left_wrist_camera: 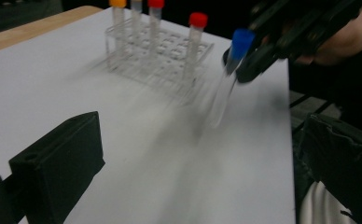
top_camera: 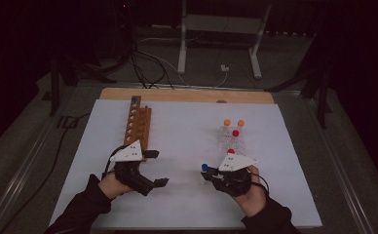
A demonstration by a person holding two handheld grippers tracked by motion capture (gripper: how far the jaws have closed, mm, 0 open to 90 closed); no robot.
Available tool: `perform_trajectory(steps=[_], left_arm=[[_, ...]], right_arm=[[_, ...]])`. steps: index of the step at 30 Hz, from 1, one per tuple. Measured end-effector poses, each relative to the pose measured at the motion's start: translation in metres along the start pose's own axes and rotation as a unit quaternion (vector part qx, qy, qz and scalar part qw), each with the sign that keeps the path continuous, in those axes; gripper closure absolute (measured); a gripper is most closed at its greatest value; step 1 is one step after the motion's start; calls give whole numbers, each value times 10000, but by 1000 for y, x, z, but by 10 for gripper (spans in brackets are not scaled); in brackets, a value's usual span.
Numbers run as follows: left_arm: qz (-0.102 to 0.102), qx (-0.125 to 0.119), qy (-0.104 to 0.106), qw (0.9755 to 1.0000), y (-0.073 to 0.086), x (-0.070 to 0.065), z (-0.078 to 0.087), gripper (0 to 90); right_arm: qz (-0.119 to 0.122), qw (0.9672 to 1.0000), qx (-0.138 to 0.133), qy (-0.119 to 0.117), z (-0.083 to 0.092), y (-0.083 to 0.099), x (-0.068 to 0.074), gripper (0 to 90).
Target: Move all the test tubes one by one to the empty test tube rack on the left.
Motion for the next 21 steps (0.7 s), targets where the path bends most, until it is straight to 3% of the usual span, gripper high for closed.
perform_trajectory(steps=[10,21], left_arm=[[-195,-139,173,9996,-17,-5,-9,86],[-419,-147,335,9985,-33,-12,-28,328]], right_arm=[[139,9998,24,-131,-12,-6,9,768],[167,9997,1,-171,-14,-9,12,768]])
Point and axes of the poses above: each handheld gripper's, and its own axes: z roughly backward along the jaws, y roughly out of its underside, x roughly to its left, the point moved 2 cm from there along -z, roughly forward along the jaws, and after that the axes turned 14 degrees about x, right-handed, at the moved point
